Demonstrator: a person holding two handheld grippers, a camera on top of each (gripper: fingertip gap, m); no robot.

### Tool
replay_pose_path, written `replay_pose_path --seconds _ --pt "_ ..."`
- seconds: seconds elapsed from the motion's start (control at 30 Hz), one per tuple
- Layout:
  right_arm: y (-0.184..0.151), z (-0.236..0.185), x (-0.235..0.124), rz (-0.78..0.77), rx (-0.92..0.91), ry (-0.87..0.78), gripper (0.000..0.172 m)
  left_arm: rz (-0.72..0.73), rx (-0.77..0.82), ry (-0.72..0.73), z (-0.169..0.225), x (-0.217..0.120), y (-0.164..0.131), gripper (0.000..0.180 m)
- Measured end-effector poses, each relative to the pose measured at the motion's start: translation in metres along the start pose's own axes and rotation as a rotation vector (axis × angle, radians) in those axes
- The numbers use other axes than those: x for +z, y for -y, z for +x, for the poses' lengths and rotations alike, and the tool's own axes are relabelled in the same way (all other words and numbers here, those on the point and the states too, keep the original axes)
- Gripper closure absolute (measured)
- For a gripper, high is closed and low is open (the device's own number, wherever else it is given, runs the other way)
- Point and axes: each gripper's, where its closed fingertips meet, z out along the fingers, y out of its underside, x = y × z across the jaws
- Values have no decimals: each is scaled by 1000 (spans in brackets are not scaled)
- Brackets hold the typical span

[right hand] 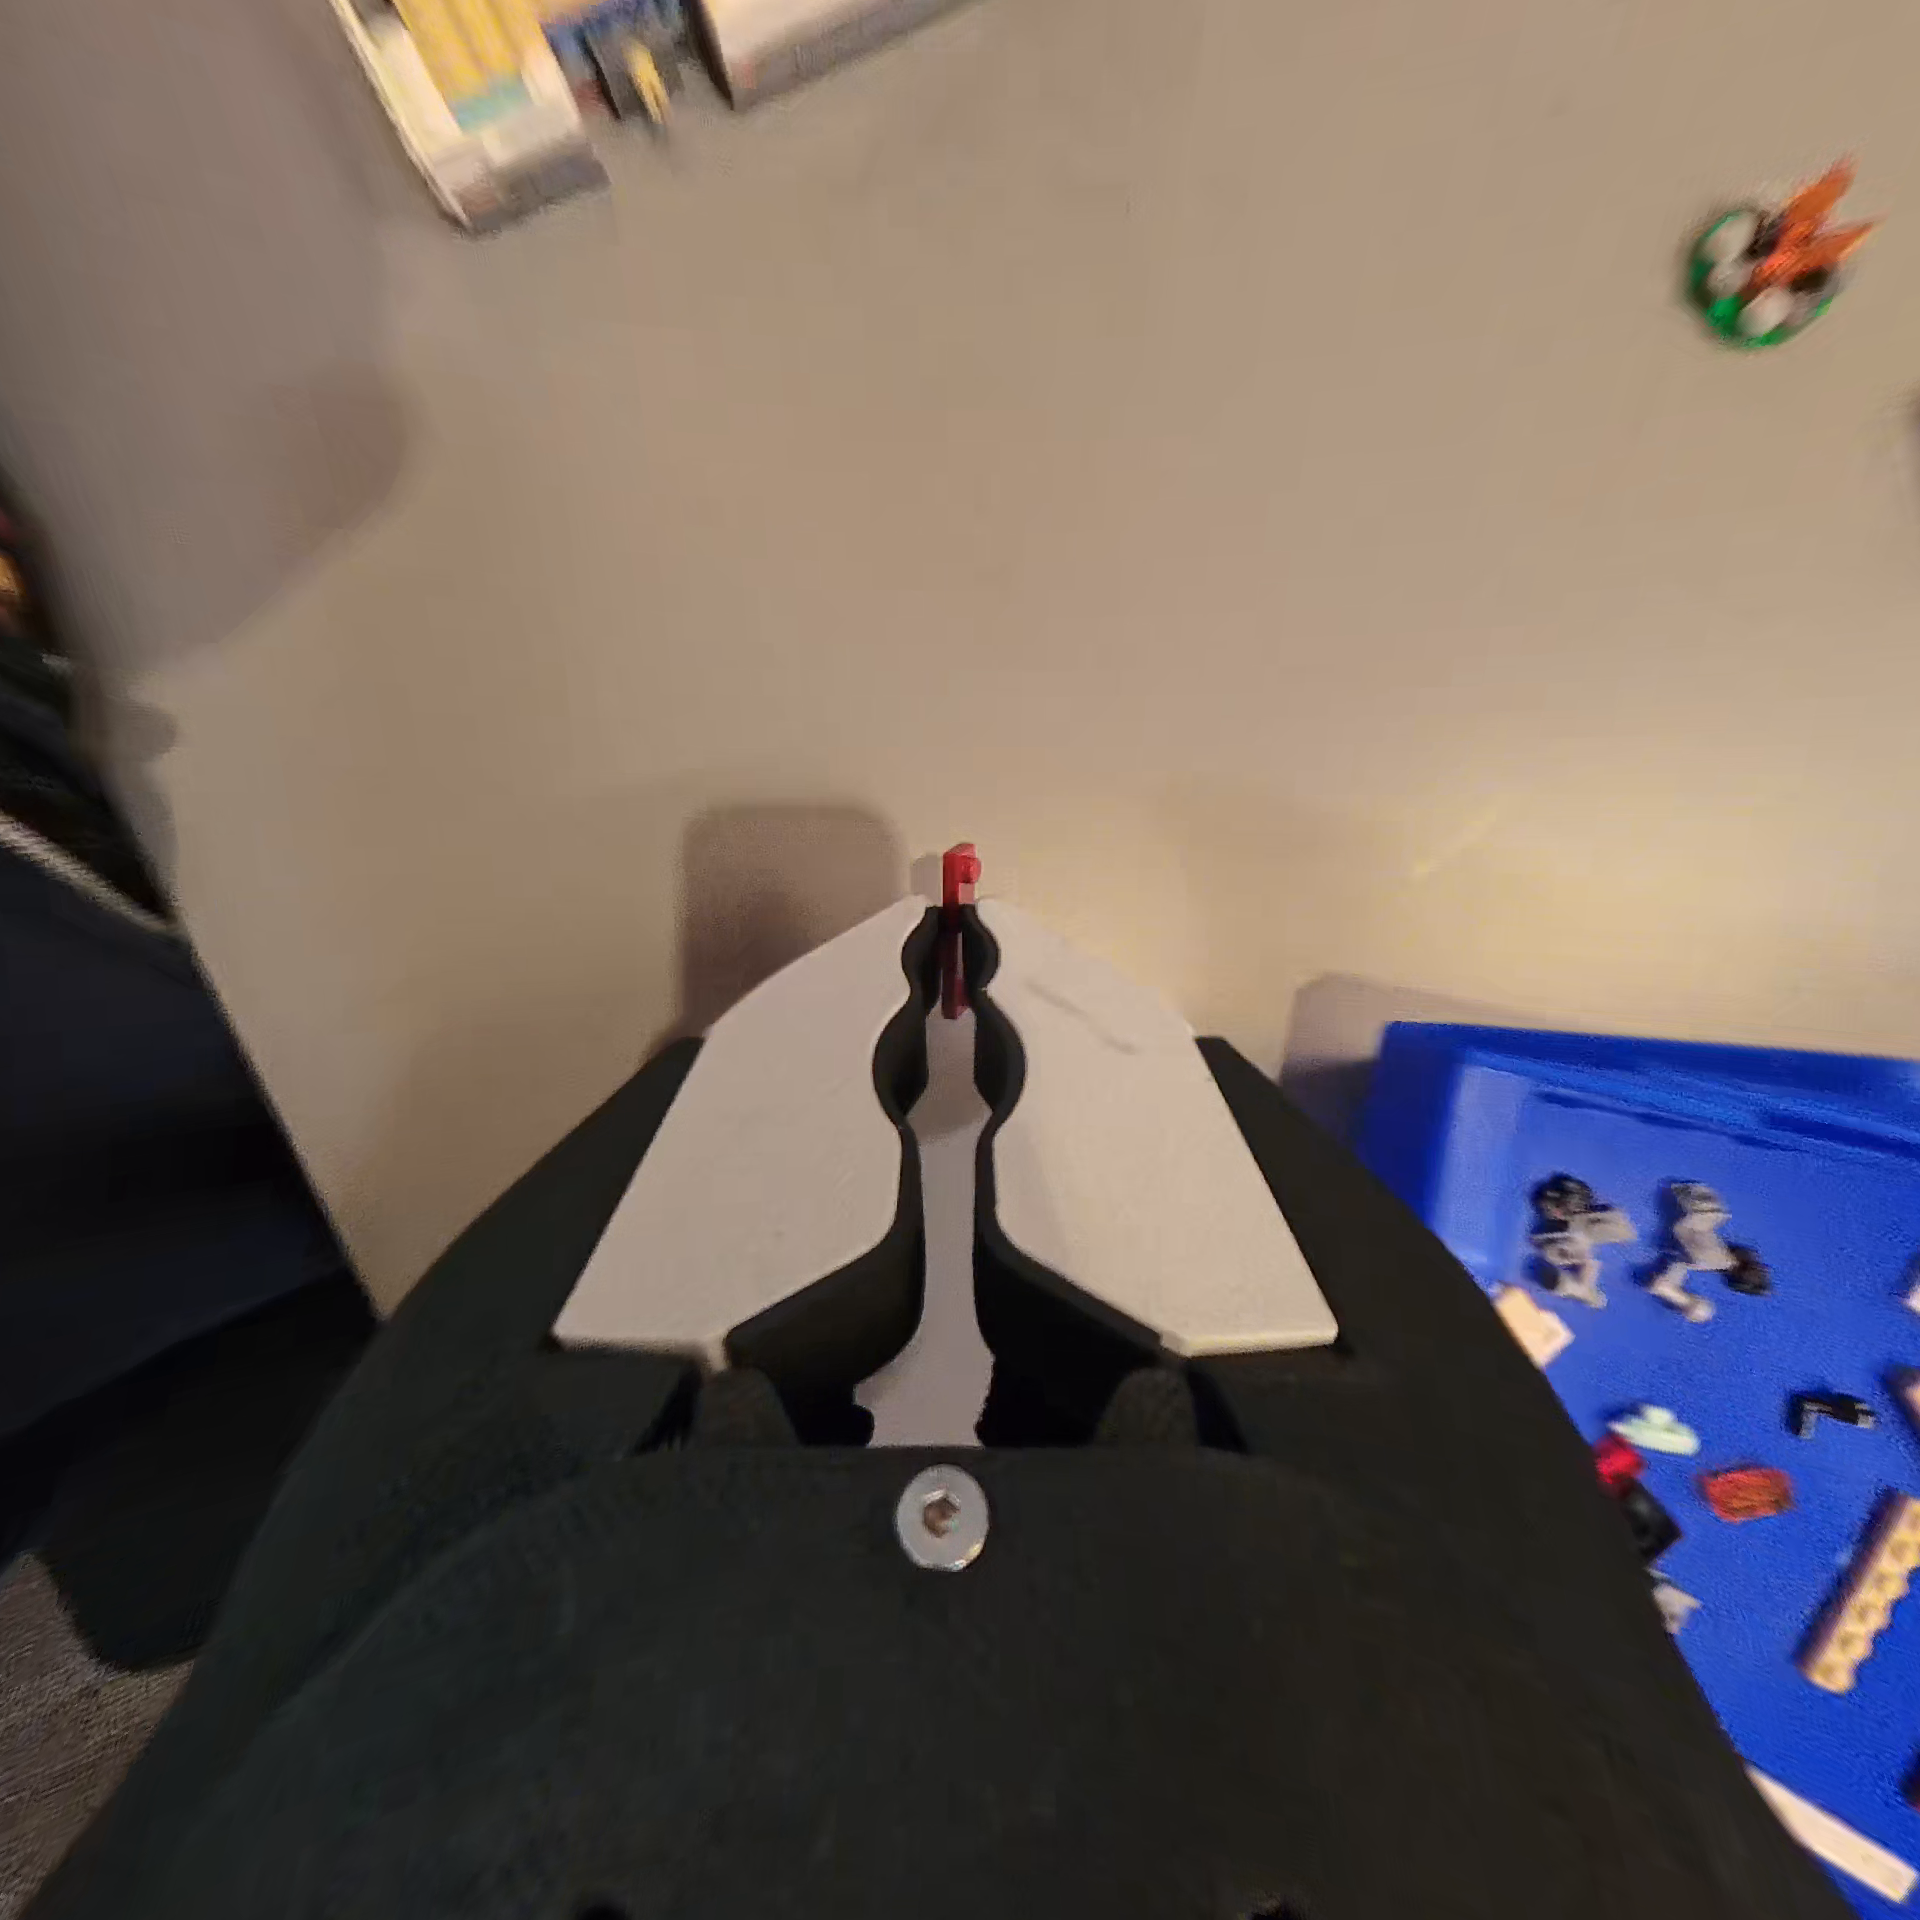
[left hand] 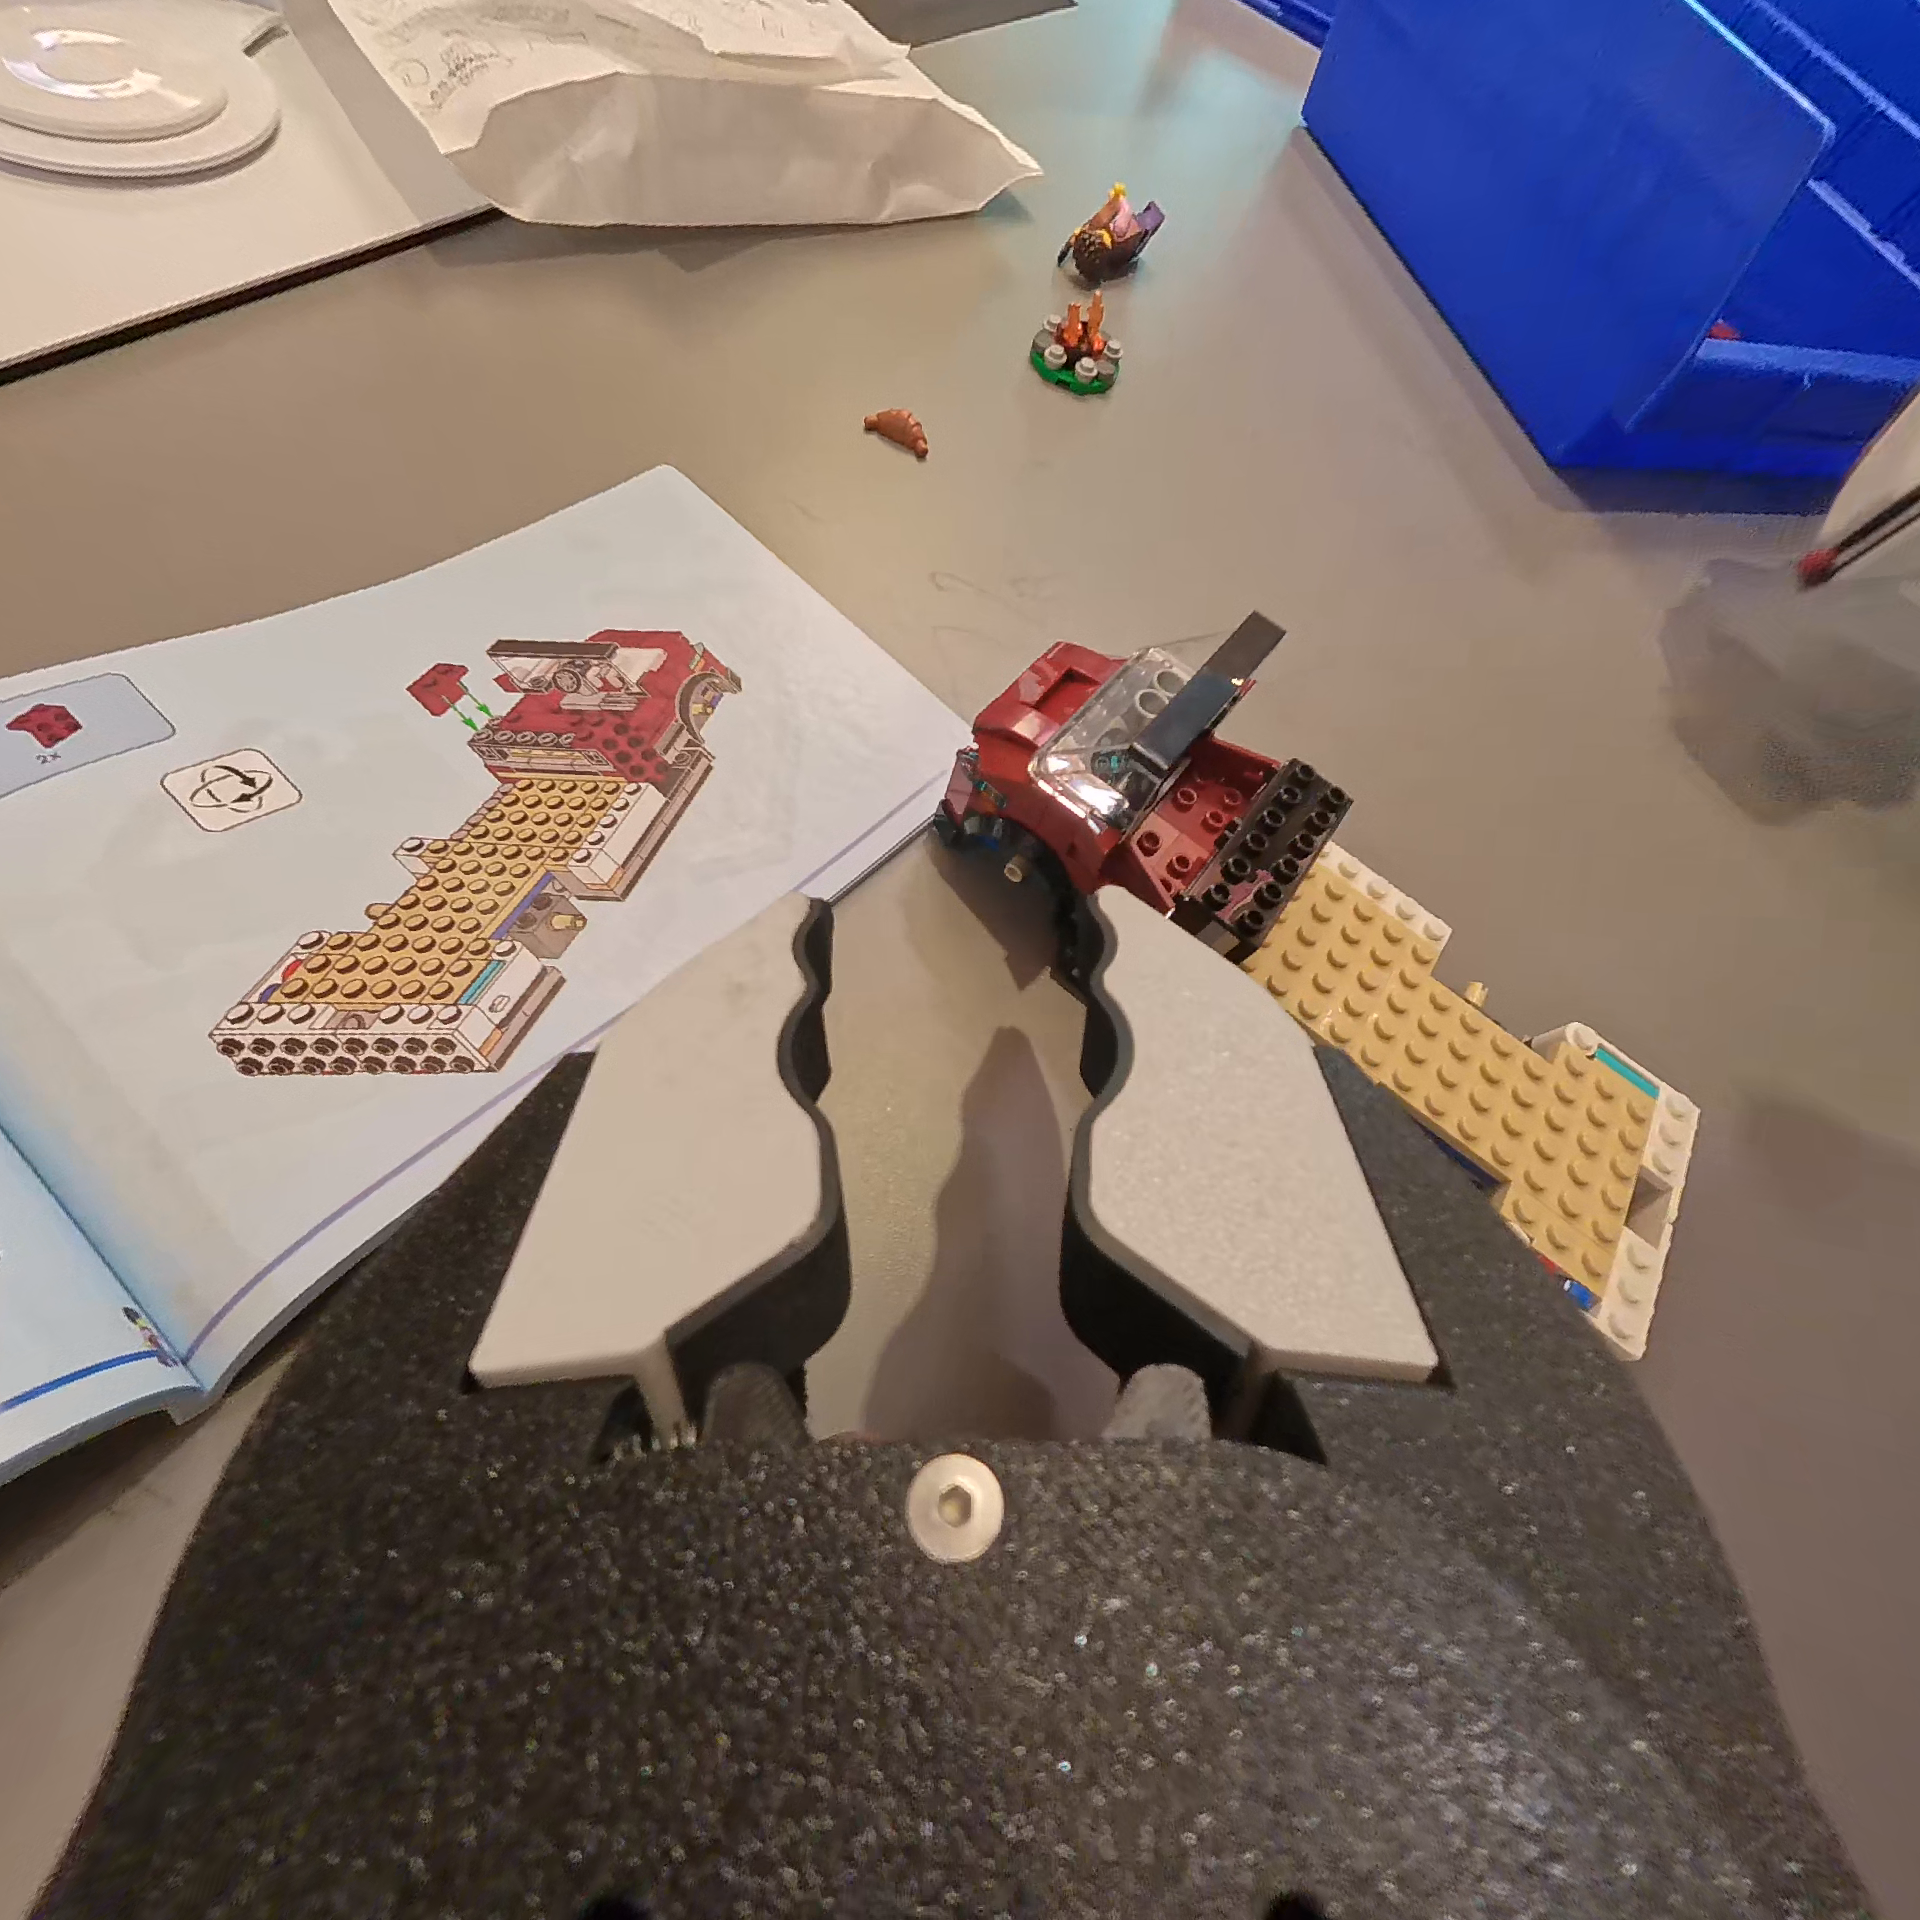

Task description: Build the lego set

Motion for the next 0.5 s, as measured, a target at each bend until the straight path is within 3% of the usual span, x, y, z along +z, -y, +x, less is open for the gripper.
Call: replay_pose_path --seconds 0.1,0.2,0.37,0.5 --pt "-19 -10 30 -79 -6 -38 165 5 2 1 0 0 0 135" --pt "-17 -14 28 -57 28 -19 164 4 2 1 0 0 0 135" --pt "-6 33 -37 0 -16 -140 157 -1 11 5 1 0 0 135" --pt "-48 116 -74 -154 -12 -301 153 -4 14 5 1 1 -1 135"
